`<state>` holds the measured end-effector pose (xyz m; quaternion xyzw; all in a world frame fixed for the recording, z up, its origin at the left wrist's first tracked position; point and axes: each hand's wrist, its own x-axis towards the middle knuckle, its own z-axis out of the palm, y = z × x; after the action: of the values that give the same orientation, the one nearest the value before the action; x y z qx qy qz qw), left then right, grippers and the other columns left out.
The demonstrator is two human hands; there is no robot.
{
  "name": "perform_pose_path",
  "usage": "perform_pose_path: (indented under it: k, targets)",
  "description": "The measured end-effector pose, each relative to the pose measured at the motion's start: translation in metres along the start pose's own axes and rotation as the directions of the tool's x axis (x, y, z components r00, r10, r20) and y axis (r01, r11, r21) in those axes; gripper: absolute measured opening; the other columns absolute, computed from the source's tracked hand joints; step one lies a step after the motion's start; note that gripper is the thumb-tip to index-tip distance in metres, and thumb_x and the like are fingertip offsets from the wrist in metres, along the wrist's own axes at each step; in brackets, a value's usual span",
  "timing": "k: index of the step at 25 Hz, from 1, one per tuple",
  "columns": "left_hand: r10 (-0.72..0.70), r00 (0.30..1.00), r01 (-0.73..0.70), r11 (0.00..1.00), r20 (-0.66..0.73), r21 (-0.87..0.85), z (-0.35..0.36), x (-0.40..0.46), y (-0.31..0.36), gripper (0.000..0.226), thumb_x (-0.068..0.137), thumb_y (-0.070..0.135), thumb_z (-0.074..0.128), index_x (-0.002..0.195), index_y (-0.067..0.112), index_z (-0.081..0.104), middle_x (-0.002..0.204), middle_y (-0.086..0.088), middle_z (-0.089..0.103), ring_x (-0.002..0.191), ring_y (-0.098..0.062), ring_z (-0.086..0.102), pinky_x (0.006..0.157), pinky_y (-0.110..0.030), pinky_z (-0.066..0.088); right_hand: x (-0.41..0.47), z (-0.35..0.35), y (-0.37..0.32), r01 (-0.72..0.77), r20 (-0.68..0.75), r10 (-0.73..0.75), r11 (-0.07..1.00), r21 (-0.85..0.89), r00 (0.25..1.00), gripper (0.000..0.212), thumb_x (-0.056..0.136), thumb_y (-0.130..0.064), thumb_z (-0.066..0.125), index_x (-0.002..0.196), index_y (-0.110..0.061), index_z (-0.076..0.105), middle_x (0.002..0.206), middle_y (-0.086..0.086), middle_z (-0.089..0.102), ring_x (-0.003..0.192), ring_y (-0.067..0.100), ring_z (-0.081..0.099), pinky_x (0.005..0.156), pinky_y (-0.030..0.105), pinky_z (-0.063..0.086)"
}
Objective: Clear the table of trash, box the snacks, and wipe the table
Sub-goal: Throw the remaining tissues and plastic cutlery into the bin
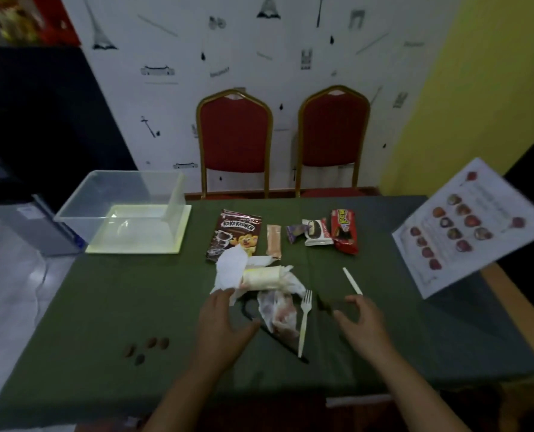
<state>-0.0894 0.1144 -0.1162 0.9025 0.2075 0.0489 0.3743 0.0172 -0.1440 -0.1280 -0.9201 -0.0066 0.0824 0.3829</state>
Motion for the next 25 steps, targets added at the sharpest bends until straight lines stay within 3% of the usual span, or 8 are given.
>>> perform_pose_path:
  k: [3, 8, 13, 15, 18, 21, 25]
  targets:
    - [-0.053, 0.999, 0.054, 0.992, -0.012, 0.110, 0.018, 0.044, 0.008, 0.102, 0.055, 0.075, 0.062, 0.140, 0.024, 0.038, 0.147, -0.009, 0.036, 0.133, -0.030, 0.038, 0.103, -0.042, 0.041, 0.034, -0.015, 0.035, -0.036, -0.019, 0.035, 0.998, -0.060, 0.999, 0.034, 0.077, -0.020, 0.076, 0.107, -0.009, 0.063, 0.109, 0.010, 0.061, 0.104, 0.030, 0.057, 0.089, 0.040, 0.048]
    - [-0.193, 0.979, 0.173, 0.951, 0.058, 0.257, 0.035, 0.103, 0.011, 0.126, 0.039, 0.090, 0.056, 0.146, 0.035, 0.022, 0.157, -0.014, 0.006, 0.144, -0.038, 0.008, 0.115, -0.051, 0.025, 0.069, -0.023, 0.058, -0.068, 0.024, 0.076, 0.966, -0.250, 0.997, 0.043, 0.080, -0.026, 0.073, 0.119, -0.014, 0.058, 0.121, 0.006, 0.057, 0.113, 0.025, 0.051, 0.090, 0.039, 0.048]
    - [-0.240, 0.947, 0.156, 0.923, 0.212, 0.351, 0.056, 0.127, 0.007, 0.124, 0.045, 0.070, 0.079, 0.148, 0.040, 0.017, 0.159, -0.009, -0.019, 0.146, -0.036, -0.015, 0.117, -0.057, 0.013, 0.089, -0.011, 0.069, -0.043, 0.141, 0.090, 0.952, -0.302, 0.986, 0.044, 0.079, -0.024, 0.073, 0.119, -0.017, 0.058, 0.120, 0.006, 0.055, 0.112, 0.024, 0.050, 0.093, 0.039, 0.049]
    - [-0.198, 0.954, 0.104, 0.921, 0.223, 0.375, 0.064, 0.127, 0.007, 0.115, 0.048, 0.065, 0.082, 0.146, 0.039, 0.026, 0.160, -0.010, -0.013, 0.147, -0.035, -0.007, 0.117, -0.053, 0.014, 0.092, -0.006, 0.071, -0.019, 0.163, 0.071, 0.953, -0.303, 0.984, 0.042, 0.079, -0.020, 0.072, 0.118, -0.015, 0.058, 0.117, 0.006, 0.054, 0.109, 0.022, 0.051, 0.092, 0.037, 0.049]
    - [-0.140, 0.973, 0.074, 0.941, 0.181, 0.330, 0.073, 0.127, 0.008, 0.092, 0.051, 0.053, 0.086, 0.132, 0.033, 0.048, 0.157, -0.015, 0.017, 0.142, -0.033, 0.024, 0.112, -0.046, 0.030, 0.098, 0.000, 0.070, 0.035, 0.167, 0.012, 0.961, -0.273, 0.986, 0.029, 0.078, -0.010, 0.071, 0.105, -0.010, 0.061, 0.106, 0.008, 0.054, 0.099, 0.024, 0.054, 0.082, 0.029, 0.045]
    - [-0.095, 0.984, 0.051, 0.960, 0.152, 0.275, 0.078, 0.126, 0.009, 0.071, 0.053, 0.043, 0.086, 0.115, 0.024, 0.057, 0.131, -0.010, 0.050, 0.114, -0.028, 0.053, 0.090, -0.037, 0.046, 0.102, 0.001, 0.067, 0.005, 0.168, 0.035, 0.972, -0.233, 0.985, 0.018, 0.079, -0.003, 0.066, 0.092, -0.010, 0.056, 0.095, 0.007, 0.055, 0.087, 0.025, 0.056, 0.072, 0.030, 0.043]
    - [-0.085, 0.991, 0.058, 0.967, 0.099, 0.248, 0.078, 0.122, 0.011, 0.058, 0.056, 0.047, 0.082, 0.101, 0.023, 0.055, 0.104, -0.005, 0.061, 0.091, -0.023, 0.057, 0.070, -0.030, 0.046, 0.101, 0.003, 0.059, -0.095, 0.147, 0.116, 0.985, -0.146, 0.982, 0.019, 0.081, 0.002, 0.063, 0.088, -0.011, 0.050, 0.074, 0.001, 0.054, 0.067, 0.019, 0.053, 0.061, 0.032, 0.045]
